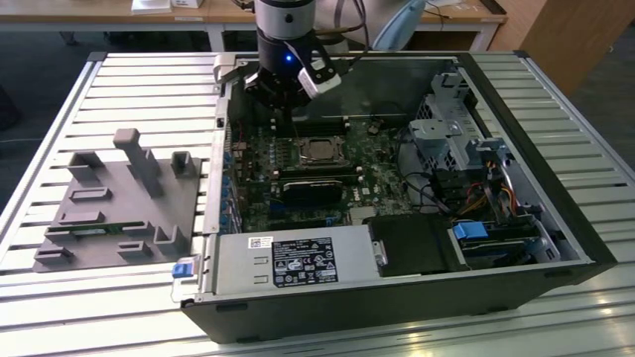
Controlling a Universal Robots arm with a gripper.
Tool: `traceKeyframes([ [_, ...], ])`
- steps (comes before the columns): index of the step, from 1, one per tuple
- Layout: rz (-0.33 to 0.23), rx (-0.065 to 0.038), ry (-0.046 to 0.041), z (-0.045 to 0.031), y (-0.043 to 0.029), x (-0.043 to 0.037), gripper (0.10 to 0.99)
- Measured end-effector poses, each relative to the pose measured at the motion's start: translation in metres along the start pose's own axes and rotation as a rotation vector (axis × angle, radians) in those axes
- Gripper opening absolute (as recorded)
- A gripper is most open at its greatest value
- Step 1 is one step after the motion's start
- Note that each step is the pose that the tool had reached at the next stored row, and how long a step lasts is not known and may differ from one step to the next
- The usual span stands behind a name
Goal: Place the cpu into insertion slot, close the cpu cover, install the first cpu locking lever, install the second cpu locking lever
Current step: 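Install the first cpu locking lever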
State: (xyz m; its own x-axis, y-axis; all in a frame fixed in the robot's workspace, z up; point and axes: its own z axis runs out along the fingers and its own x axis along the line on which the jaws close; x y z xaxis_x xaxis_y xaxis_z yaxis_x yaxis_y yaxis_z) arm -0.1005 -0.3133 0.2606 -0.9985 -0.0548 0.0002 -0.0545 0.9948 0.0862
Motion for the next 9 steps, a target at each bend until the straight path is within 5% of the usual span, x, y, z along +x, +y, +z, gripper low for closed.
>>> traceKeyframes([
  [9, 0.000, 0.000, 0.0000, 0.0028, 0.0092, 0.0010, 0.106],
])
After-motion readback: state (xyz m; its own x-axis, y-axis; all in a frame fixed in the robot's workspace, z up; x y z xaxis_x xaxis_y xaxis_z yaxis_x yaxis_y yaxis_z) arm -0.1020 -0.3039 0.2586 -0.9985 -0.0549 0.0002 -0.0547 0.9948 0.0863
